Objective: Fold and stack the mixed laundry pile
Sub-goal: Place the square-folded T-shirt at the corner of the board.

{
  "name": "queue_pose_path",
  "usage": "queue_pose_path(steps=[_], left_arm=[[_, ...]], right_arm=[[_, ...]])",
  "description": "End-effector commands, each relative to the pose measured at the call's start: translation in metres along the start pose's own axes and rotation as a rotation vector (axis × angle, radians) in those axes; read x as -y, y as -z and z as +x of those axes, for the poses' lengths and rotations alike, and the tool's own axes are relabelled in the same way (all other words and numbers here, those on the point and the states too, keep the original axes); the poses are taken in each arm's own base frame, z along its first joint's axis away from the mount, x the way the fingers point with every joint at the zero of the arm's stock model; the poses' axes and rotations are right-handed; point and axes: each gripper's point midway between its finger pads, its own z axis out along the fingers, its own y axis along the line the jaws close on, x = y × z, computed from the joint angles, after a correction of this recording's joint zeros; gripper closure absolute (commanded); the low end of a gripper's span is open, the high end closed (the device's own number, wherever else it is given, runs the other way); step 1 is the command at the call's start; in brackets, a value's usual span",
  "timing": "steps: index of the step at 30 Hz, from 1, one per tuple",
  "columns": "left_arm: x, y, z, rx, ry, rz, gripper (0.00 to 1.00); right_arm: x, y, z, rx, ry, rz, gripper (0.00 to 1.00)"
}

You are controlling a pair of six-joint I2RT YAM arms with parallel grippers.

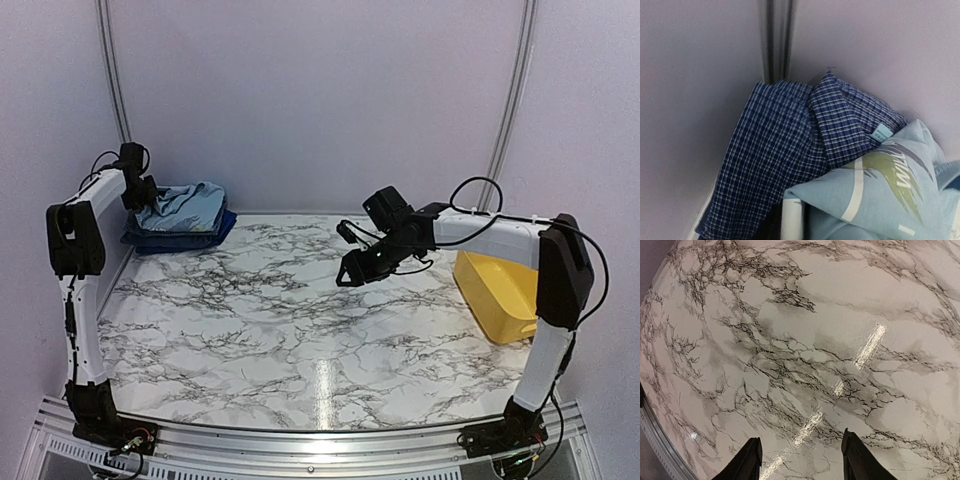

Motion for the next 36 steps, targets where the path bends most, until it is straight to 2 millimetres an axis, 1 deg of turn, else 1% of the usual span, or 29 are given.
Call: queue_pose_path(steps=[1, 3, 5, 6, 7, 9, 14, 17, 20, 24, 28, 30, 33, 36], left_arm=[[-0.020, -0.014, 0.005, -0.006, 0.063, -0.028, 0.60], [-0.032, -0.020, 0.008, -0.022, 0.102, -0.035, 0.53], [-0.041, -0.025, 0.010, -0.037, 0.134, -0.045, 0.41], [-0.043, -0.026, 0.011, -0.044, 0.148, -0.037, 0.28], [-0.046, -0.027, 0.013, -0.050, 0.164, -0.036, 0.22], [-0.047, -0.030, 0.014, -0.063, 0.195, -0.014, 0.03], [-0.050, -0.029, 0.005, -0.054, 0.277, 0.012, 0.01], [-0.057, -0.028, 0.000, -0.041, 0.342, 0.003, 0.01], [-0.066, -0.033, 0.003, -0.052, 0.431, -0.004, 0.01], [-0.079, -0.039, 0.014, -0.078, 0.565, -0.032, 0.01], [-0.092, -0.039, 0.023, -0.086, 0.655, -0.077, 0.01], [-0.098, -0.040, 0.034, -0.115, 0.705, -0.107, 0.01], [-0.104, -0.037, 0.051, -0.168, 0.716, -0.156, 0.01], [-0.118, -0.028, 0.065, -0.192, 0.713, -0.236, 0.01]], right_arm=[[0.003, 0.005, -0.014, 0.019, 0.011, 0.019, 0.50], [0.003, 0.004, -0.015, 0.019, 0.011, 0.016, 0.49], [0.002, 0.003, -0.014, 0.015, 0.009, 0.011, 0.50], [0.002, 0.002, -0.014, 0.014, 0.010, 0.008, 0.50], [0.002, 0.001, -0.014, 0.012, 0.009, 0.007, 0.50], [0.002, 0.000, -0.015, 0.011, 0.009, 0.004, 0.50], [0.000, -0.002, -0.015, 0.007, 0.002, -0.006, 0.49], [0.000, -0.003, -0.014, 0.005, -0.006, -0.009, 0.49], [0.000, -0.004, -0.013, 0.004, -0.011, -0.012, 0.49], [0.000, -0.004, -0.013, 0.005, -0.018, -0.012, 0.49], [0.000, -0.004, -0.013, 0.004, -0.024, -0.010, 0.49], [0.000, -0.004, -0.013, 0.005, -0.025, -0.011, 0.49], [-0.001, -0.004, -0.016, 0.009, -0.027, -0.013, 0.49], [-0.001, -0.004, -0.017, 0.009, -0.031, -0.018, 0.49]])
